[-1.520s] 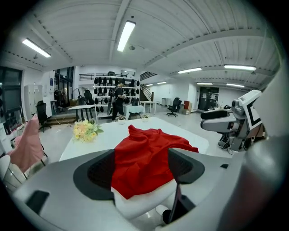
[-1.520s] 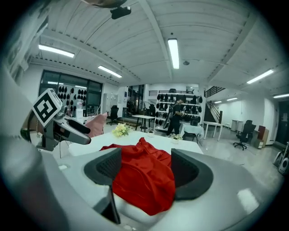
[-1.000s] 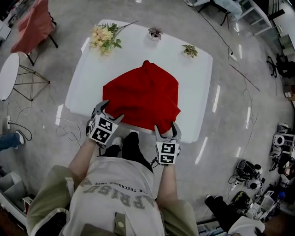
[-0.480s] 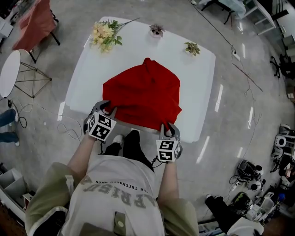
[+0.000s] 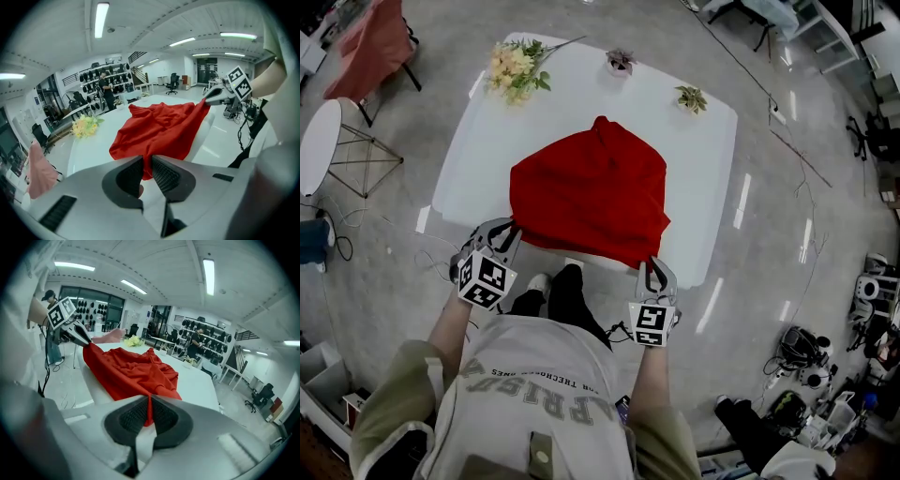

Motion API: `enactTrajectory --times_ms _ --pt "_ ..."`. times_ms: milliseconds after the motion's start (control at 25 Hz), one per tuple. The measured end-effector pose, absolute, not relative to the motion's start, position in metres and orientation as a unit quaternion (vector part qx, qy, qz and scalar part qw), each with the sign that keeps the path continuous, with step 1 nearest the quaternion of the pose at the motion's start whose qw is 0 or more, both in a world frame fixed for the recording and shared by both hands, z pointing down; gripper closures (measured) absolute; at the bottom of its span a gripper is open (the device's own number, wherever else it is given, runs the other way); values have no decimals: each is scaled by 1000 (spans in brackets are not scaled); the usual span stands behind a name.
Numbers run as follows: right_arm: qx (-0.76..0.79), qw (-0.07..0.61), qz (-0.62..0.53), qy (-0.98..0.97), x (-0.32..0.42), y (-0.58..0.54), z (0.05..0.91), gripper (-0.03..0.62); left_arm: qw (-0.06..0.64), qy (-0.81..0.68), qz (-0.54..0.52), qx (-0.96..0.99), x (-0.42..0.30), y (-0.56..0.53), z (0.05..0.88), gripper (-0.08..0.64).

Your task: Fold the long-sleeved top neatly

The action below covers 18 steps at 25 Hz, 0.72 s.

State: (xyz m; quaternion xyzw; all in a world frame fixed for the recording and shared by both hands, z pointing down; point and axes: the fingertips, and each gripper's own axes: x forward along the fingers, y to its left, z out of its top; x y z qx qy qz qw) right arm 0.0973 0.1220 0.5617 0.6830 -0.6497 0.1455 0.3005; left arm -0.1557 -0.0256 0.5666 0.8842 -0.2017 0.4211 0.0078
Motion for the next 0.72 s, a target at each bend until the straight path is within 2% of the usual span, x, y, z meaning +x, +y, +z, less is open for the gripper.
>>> enactTrajectory --times_ms 280,600,640,720 --pt "632 365 156 -665 82 145 590 579 43 -143 471 869 -183 17 603 498" --pt "596 394 239 -657 81 156 628 574 68 -120 520 843 -192 33 641 493" --pt "589 396 245 -660 79 156 630 563 70 -116 526 840 -193 34 643 475" --pt "575 390 258 -671 74 157 629 495 77 -103 535 835 -194 38 645 397"
